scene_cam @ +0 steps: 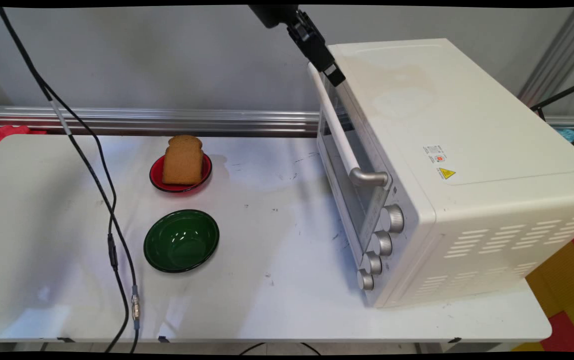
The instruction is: Open the oven
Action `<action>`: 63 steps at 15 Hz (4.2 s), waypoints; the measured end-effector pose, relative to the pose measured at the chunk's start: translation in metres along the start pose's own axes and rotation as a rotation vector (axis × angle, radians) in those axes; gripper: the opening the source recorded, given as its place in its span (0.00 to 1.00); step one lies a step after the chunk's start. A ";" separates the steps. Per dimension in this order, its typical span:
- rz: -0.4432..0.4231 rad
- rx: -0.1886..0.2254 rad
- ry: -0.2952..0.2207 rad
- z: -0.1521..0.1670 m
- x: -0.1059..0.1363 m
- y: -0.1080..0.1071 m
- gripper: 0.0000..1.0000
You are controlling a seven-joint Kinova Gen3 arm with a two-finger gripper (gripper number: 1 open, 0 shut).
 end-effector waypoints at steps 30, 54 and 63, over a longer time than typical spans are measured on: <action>-0.101 0.051 -0.059 0.072 -0.027 -0.022 0.00; -0.062 0.069 -0.065 0.083 -0.143 -0.003 0.00; -0.011 0.074 -0.076 0.087 -0.191 -0.009 0.00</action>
